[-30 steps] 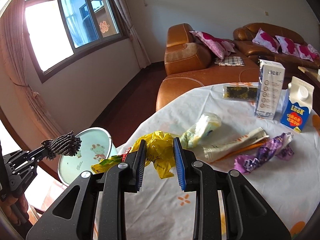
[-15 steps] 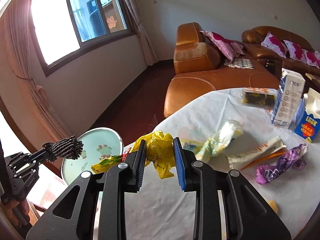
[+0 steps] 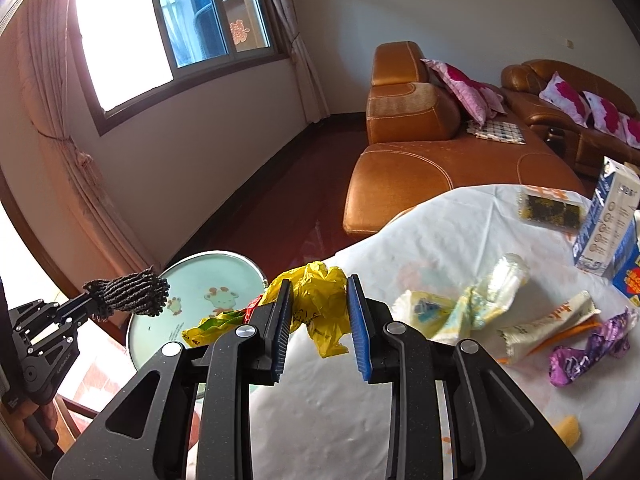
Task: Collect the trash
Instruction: 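Carry the yellow wrapper and black mesh net over the teal bin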
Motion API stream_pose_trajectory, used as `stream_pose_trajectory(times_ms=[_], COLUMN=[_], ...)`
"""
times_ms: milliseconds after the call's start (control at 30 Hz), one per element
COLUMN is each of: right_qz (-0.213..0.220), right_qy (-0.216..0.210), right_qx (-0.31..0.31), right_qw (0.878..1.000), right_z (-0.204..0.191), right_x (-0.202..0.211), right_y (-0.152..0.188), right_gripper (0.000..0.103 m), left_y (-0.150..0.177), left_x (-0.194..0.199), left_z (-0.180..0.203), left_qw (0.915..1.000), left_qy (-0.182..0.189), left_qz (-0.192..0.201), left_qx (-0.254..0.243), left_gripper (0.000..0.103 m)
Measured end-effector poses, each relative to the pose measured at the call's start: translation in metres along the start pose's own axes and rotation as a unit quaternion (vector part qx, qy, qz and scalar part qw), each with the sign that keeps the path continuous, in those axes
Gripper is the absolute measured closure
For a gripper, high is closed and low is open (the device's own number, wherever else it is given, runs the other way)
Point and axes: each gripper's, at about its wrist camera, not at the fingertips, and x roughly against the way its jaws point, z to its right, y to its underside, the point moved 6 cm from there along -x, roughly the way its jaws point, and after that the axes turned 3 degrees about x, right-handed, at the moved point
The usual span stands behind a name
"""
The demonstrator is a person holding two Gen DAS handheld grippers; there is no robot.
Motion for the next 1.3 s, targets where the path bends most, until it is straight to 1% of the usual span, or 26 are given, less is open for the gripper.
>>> stream_pose_trajectory(times_ms=[533,1000,1300], right_qz=[-0.013,-0.027,-0.028], right_qy=[-0.004,-0.01,-0.013], right_qx=[0.025,0.036,0.042], right_qw=[1.0,0.999,0.999], right_z=[-0.024,-0.04,-0.047], right_x=[-0.026,-0.043,-0.046], right_y=[-0.008,-0.003,-0.005], right_gripper=[0.075,0.075,0.075], left_y=[0.004,0.004,0.004], left_x=[-0.01,-0.015,-0.016], left_z=[-0.015,-0.017,-0.017], left_qw=[0.9995,0.9994,0.9994], left_qy=[-0.028,-0.028,-0.028], left_qz=[-0.012,-0.018,-0.018], left_qx=[0.001,0.005,0.004], left_gripper=[0.095,0.095,0.095])
